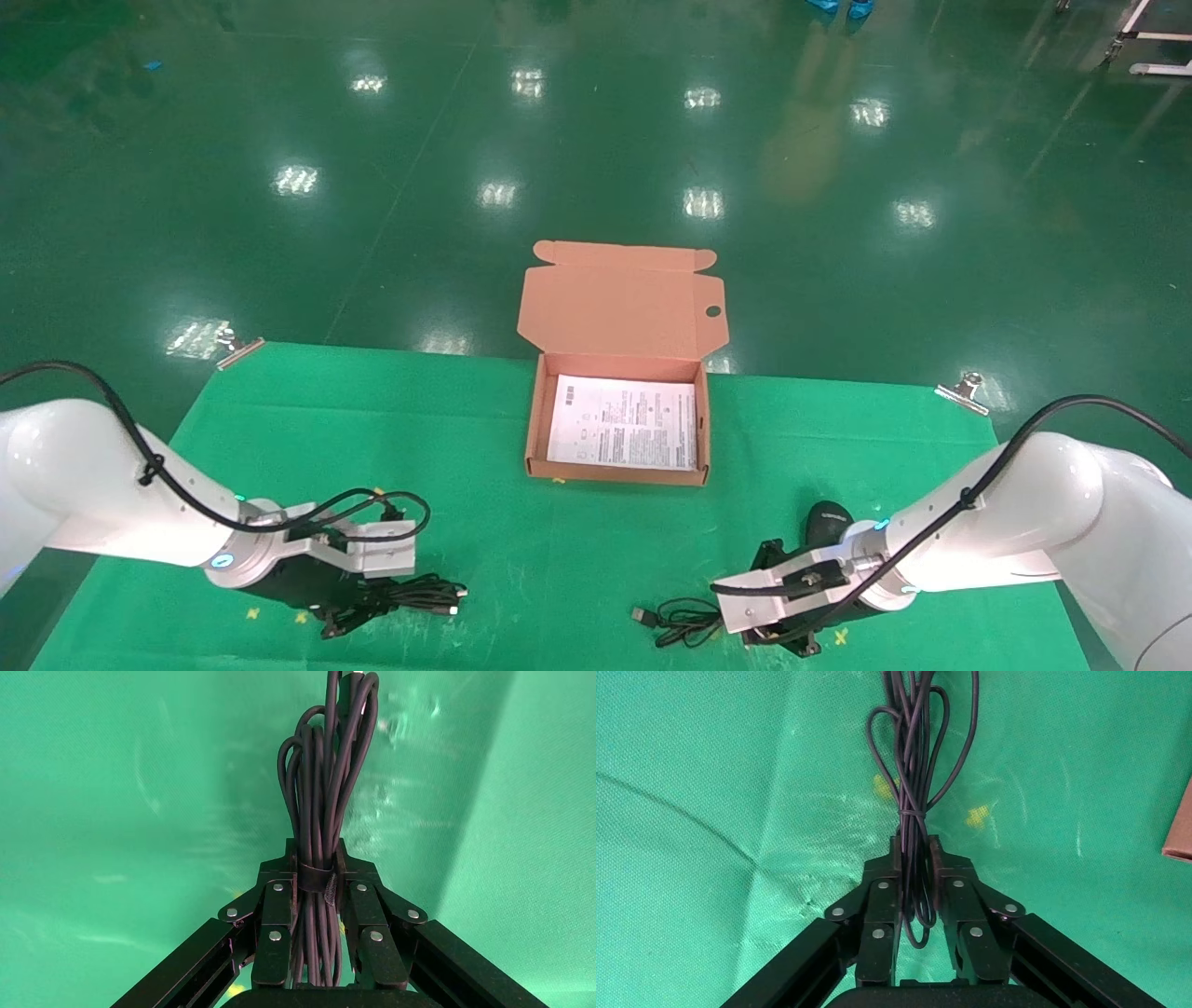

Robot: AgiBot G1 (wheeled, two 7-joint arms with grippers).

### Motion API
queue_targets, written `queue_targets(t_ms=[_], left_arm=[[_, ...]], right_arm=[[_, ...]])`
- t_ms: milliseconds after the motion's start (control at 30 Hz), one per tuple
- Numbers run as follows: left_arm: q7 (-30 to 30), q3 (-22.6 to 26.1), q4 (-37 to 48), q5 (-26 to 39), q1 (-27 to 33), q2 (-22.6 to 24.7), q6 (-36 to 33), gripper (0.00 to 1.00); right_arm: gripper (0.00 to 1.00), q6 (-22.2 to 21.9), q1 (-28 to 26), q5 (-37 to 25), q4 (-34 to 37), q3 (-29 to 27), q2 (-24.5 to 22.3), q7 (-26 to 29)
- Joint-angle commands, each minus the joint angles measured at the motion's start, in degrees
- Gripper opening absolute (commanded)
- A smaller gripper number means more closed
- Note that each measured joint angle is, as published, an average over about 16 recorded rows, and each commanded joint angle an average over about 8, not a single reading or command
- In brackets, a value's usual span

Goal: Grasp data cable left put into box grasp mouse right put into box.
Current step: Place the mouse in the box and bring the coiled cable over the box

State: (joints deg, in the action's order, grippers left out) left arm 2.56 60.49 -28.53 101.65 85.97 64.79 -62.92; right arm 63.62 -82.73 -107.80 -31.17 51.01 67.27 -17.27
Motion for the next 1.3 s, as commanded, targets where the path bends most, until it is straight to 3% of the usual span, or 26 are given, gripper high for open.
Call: queue_targets(t_ms=[33,333,500,633,900,1300], left_arm=[[0.10,0.08,0.19,0.14,0.01,0.17,0.09,0.00],[-2.01,-1.16,-7.40,-1.84,1.09,-4.71,-2.65,0.00],[-0.06,-1.85,-15.77,-1.54,3.15,-8.81,-3.81,0.00],[3.02,-2.41,-23.22,-0.03,4.77,-11.16,-2.89,0.00],[11.16,-3.59,-32.07,6.43,7.65,-10.78,4.13,0.00],[17.02,-4.63,-31.42,14.38,11.65,-4.98,12.17,0.00]], right_arm=[[0.00,-0.07,0.02,-0.04,0.17,0.04,0.12,-0.11],[0.00,1.19,-3.20,2.99,-6.07,-3.56,-7.68,5.35],[0.00,-0.59,-5.80,3.65,-12.54,-6.19,-12.82,10.25],[0.00,-3.07,-7.74,3.93,-17.16,-8.00,-14.24,13.30],[0.00,-8.56,-12.34,5.61,-17.52,-10.40,-9.45,11.31],[0.00,-14.44,-20.75,10.77,-1.16,-13.11,3.54,-2.46]])
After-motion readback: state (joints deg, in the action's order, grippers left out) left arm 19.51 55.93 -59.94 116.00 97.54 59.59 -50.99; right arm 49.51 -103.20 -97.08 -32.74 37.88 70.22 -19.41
